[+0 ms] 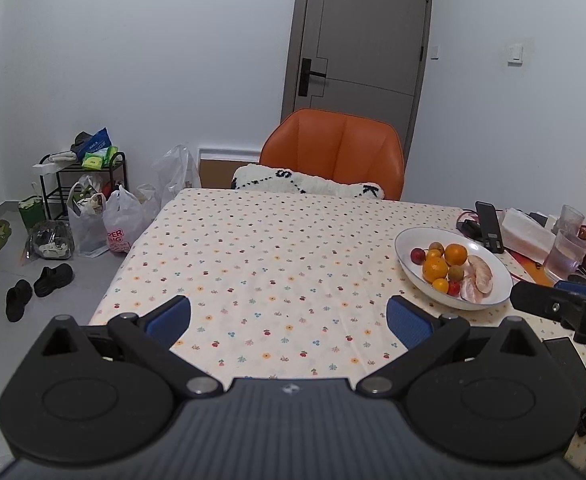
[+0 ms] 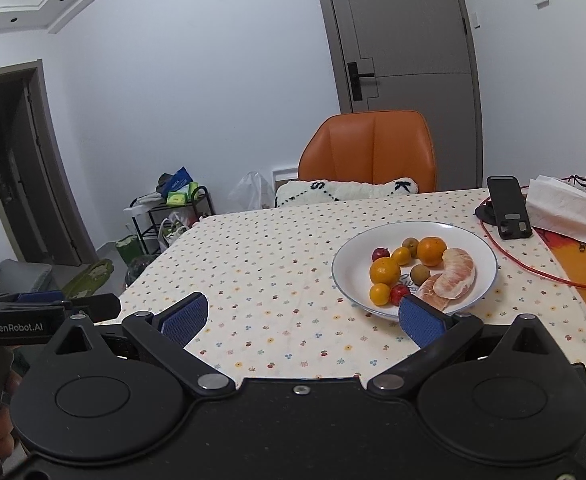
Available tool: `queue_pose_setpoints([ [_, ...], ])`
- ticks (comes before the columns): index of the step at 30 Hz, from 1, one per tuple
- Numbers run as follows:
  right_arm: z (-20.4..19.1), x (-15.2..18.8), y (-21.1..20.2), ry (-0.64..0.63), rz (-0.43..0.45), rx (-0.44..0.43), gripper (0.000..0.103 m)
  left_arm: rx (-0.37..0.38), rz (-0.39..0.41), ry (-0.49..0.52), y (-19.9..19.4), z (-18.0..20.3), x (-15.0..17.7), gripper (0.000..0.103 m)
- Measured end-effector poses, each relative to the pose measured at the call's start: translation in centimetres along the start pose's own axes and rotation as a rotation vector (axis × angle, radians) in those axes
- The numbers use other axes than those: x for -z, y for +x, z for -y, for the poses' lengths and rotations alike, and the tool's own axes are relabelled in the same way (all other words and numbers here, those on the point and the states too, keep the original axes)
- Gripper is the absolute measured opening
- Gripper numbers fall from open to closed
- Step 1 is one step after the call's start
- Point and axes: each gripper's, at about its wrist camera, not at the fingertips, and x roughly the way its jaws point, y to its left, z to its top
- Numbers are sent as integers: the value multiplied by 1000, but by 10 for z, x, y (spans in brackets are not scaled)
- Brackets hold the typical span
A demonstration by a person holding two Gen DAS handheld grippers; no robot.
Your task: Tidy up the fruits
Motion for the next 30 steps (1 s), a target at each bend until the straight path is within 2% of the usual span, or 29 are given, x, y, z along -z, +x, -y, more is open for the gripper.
queue_pose_setpoints([
  [30,5,2,2,-1,0,-1,103,-8,-1,8,1,3,1,103],
])
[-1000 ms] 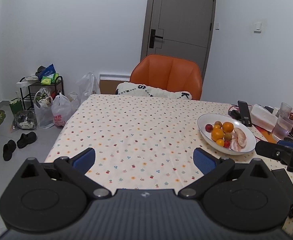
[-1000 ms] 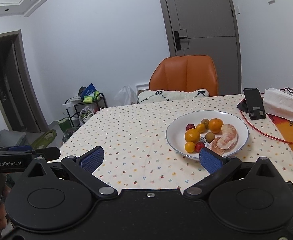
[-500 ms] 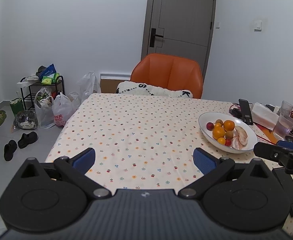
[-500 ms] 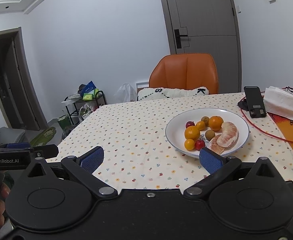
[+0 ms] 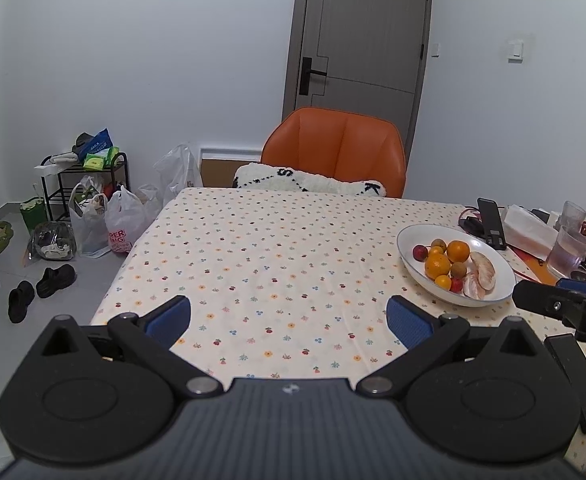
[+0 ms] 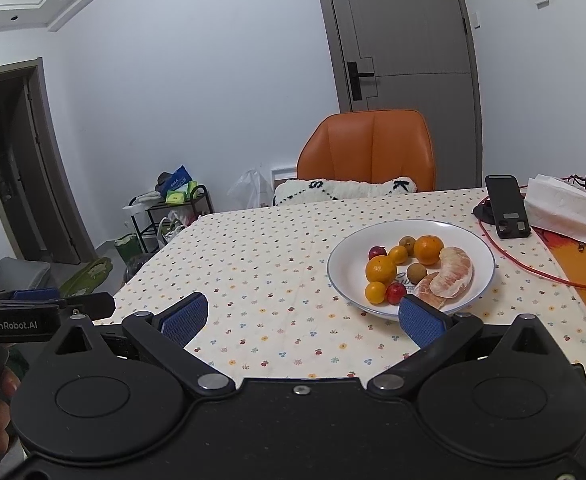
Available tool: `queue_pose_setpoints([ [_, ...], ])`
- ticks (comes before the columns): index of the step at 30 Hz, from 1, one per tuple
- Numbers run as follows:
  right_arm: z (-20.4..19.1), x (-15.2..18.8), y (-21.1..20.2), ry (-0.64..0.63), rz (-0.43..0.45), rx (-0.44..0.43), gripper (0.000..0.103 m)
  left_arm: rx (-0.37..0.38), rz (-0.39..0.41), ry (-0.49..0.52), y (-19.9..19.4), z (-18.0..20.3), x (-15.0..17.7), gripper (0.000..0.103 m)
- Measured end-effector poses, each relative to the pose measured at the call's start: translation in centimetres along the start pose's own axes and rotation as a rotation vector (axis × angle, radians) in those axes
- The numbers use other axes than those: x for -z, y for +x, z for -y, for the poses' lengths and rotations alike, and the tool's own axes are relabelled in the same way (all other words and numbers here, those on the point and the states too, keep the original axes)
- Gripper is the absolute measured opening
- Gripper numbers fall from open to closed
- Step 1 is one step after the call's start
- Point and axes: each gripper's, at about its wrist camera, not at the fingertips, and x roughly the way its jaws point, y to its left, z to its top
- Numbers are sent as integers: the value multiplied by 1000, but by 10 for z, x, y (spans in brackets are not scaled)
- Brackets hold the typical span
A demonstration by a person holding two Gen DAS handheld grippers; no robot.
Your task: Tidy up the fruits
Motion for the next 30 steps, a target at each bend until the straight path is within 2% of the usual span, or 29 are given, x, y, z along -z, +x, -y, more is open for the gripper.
queue_pose_setpoints([
  [30,3,-2,0,-10,9,3,103,-9,0,17,4,-3,2,103],
])
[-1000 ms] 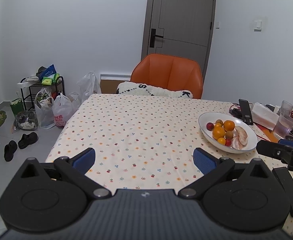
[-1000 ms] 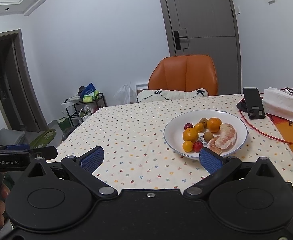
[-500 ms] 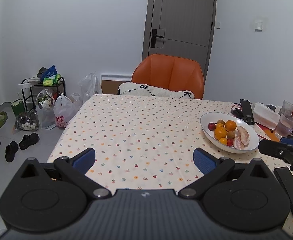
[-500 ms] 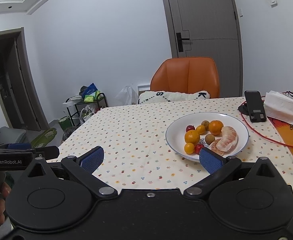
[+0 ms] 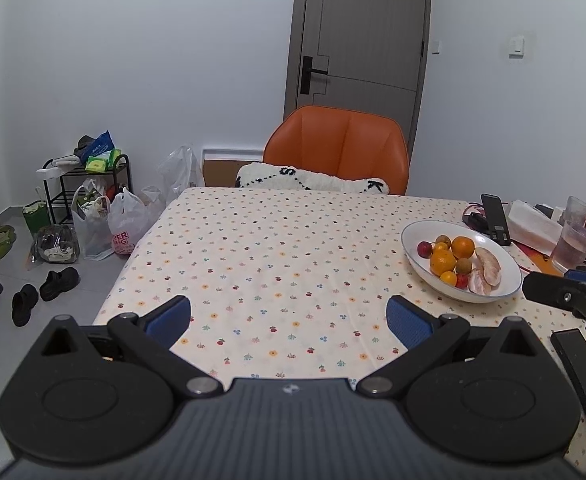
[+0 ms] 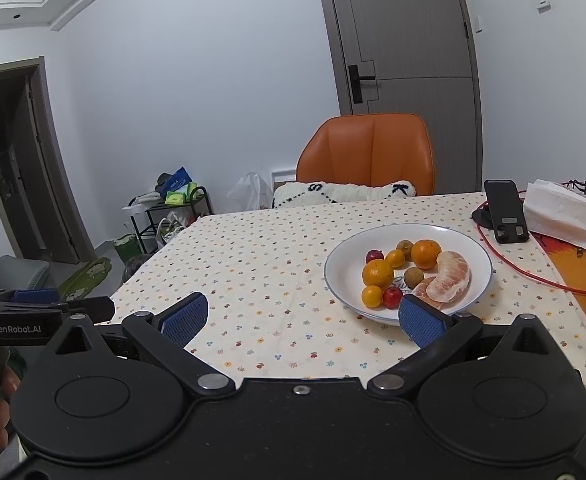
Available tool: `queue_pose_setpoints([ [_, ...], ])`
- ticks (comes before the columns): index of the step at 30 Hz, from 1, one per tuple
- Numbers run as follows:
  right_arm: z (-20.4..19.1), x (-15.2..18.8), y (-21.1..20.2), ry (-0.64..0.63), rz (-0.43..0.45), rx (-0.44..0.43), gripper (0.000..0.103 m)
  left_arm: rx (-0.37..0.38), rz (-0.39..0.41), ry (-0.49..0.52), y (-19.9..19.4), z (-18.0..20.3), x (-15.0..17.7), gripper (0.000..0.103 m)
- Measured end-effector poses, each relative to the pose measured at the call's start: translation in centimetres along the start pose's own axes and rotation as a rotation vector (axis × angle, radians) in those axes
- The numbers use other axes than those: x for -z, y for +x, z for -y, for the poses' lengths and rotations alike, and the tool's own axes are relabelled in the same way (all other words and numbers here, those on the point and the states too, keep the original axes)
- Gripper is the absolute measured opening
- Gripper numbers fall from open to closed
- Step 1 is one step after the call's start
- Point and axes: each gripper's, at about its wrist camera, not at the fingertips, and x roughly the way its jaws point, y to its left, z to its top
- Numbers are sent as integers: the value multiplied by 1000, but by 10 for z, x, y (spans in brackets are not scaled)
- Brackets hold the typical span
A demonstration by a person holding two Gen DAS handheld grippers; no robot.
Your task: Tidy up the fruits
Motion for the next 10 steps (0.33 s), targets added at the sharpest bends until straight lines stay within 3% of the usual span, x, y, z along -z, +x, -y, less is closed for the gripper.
queue_pose_setpoints([
  [10,1,0,2,-1,-5,4,103,-16,17,3,-3,1,1,103],
])
